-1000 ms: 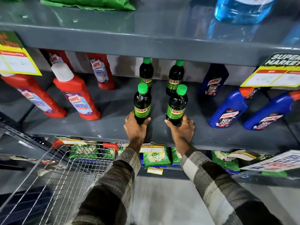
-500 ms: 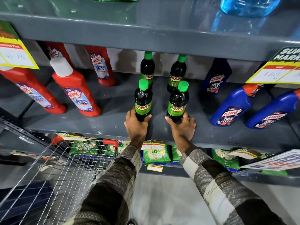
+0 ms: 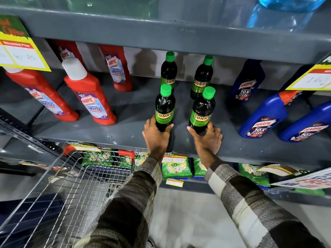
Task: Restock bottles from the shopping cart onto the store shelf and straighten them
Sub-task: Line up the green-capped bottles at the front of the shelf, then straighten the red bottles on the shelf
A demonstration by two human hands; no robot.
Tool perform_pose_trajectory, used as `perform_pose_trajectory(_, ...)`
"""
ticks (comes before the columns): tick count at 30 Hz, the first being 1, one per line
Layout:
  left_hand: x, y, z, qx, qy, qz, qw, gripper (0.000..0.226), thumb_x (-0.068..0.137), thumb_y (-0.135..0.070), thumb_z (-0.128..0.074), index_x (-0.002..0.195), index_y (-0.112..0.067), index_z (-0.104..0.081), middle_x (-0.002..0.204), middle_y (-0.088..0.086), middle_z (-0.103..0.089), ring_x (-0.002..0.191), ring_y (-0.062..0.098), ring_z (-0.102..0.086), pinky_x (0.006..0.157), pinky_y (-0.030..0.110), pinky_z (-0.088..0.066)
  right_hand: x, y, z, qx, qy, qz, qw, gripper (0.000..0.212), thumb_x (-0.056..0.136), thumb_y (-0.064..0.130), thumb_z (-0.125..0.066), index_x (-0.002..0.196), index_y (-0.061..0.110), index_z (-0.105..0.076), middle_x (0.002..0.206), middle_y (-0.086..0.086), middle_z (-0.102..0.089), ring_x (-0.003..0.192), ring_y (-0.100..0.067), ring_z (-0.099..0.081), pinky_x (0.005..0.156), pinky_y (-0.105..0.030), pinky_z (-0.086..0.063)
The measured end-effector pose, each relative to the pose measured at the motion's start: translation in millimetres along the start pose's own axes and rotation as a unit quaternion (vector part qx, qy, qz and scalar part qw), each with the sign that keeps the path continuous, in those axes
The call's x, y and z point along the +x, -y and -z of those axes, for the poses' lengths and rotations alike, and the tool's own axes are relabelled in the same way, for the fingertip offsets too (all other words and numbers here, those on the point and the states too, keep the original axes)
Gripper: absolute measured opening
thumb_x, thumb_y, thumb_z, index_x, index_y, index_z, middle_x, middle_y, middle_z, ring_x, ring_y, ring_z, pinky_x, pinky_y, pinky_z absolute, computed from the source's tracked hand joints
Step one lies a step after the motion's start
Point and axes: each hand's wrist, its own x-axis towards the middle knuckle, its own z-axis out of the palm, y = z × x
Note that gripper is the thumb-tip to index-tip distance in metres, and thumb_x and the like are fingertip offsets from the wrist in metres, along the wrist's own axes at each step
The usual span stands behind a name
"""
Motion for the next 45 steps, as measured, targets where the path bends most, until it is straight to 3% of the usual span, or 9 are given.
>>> perform_pose_trajectory(10,-1.5,-0.4,6.1,-0.022,0.028,-0.006,0.999,0.077,0.068,-0.037,-0.085,0.132,-0.012,-0.050,0.126,0.008,-0.056,0.119,0.027,-0.053,0.105,0.050,-0.045,-6.2,5.0,7.5,0.007,0.024,0.001,1.000,0.101,0.061,0.055,-0.077,0.144,0.025,-0.028,0.131,-0.011,-0.046,0.124,-0.034,-0.043,0.106,-0.046,-0.038)
perform_pose_trajectory(12,-7.5,0.7,20.7,-0.097,0.026,-0.006,0.995,0.084,0.070,-0.031,-0.085,0.139,-0.010,-0.042,0.135,0.008,-0.045,0.127,0.021,-0.046,0.110,0.032,-0.041,-24.1,13.0,11.3,0.059,-0.011,-0.012,0.998,0.109,0.058,0.042,-0.084,0.146,0.020,-0.024,0.131,-0.016,-0.043,0.123,-0.036,-0.042,0.105,-0.049,-0.039)
perform_pose_trajectory(15,-19.1,12.7,59.2,-0.159,-0.044,-0.020,0.986,0.067,0.079,-0.023,-0.080,0.134,-0.011,-0.046,0.129,0.007,-0.043,0.118,0.009,-0.044,0.101,0.005,-0.035,-77.6,28.8,8.1,0.116,-0.053,0.093,0.987,0.075,0.065,0.026,-0.080,0.130,0.018,-0.042,0.118,-0.012,-0.042,0.109,-0.031,-0.045,0.096,-0.050,-0.043)
perform_pose_trajectory(20,6.1,71.4,137.1,-0.109,-0.212,-0.041,0.970,0.044,0.082,-0.025,-0.076,0.113,-0.006,-0.053,0.106,0.003,-0.045,0.103,0.015,-0.041,0.096,0.034,-0.037,-137.5,82.7,-33.5,0.185,0.100,0.253,0.944,0.048,0.082,0.023,-0.071,0.124,0.024,-0.047,0.107,0.003,-0.040,0.091,-0.008,-0.046,0.089,-0.035,-0.047)
perform_pose_trajectory(26,76.5,128.1,214.7,-0.069,-0.301,-0.015,0.951,0.062,0.077,-0.041,-0.078,0.114,-0.001,-0.049,0.107,0.005,-0.042,0.108,0.020,-0.042,0.105,0.029,-0.034,-140.9,167.4,-105.6,0.208,0.126,0.241,0.940,0.066,0.077,0.023,-0.075,0.136,0.018,-0.043,0.118,0.000,-0.056,0.093,-0.015,-0.055,0.085,-0.039,-0.051)
perform_pose_trajectory(30,118.5,151.3,233.0,-0.081,-0.272,0.066,0.956,0.102,0.057,-0.043,-0.091,0.132,0.005,-0.040,0.130,0.023,-0.049,0.125,0.037,-0.047,0.111,0.047,-0.037,-123.0,193.8,-155.9,0.250,0.185,0.125,0.942,0.081,0.070,0.010,-0.079,0.140,0.014,-0.039,0.121,-0.001,-0.060,0.108,-0.019,-0.059,0.097,-0.051,-0.049)
perform_pose_trajectory(32,128.0,159.4,236.9,-0.104,-0.253,0.090,0.958,0.104,0.047,-0.057,-0.091,0.126,-0.005,-0.047,0.125,0.018,-0.059,0.119,0.032,-0.056,0.105,0.050,-0.046,-122.0,192.7,-170.8,0.217,0.194,0.113,0.950,0.070,0.069,0.019,-0.079,0.130,0.028,-0.046,0.113,0.004,-0.066,0.107,-0.017,-0.063,0.099,-0.048,-0.049)
perform_pose_trajectory(35,131.1,155.8,233.9,0.032,-0.213,0.155,0.964,0.117,0.046,-0.077,-0.078,0.134,-0.009,-0.043,0.131,0.019,-0.057,0.126,0.037,-0.049,0.106,0.050,-0.043,-128.4,193.8,-172.5,0.105,0.153,0.124,0.975,0.055,0.068,0.039,-0.078,0.118,0.034,-0.055,0.114,-0.002,-0.069,0.115,-0.029,-0.057,0.101,-0.047,-0.043)
perform_pose_trajectory(45,139.3,160.6,221.5,0.154,-0.193,0.163,0.955,0.103,0.062,-0.076,-0.068,0.141,-0.016,-0.040,0.148,0.015,-0.043,0.135,0.038,-0.037,0.108,0.053,-0.034,-128.5,203.2,-172.1,0.017,0.136,0.114,0.984,0.048,0.074,0.039,-0.077,0.116,0.021,-0.061,0.122,-0.011,-0.063,0.122,-0.031,-0.049,0.099,-0.041,-0.037)
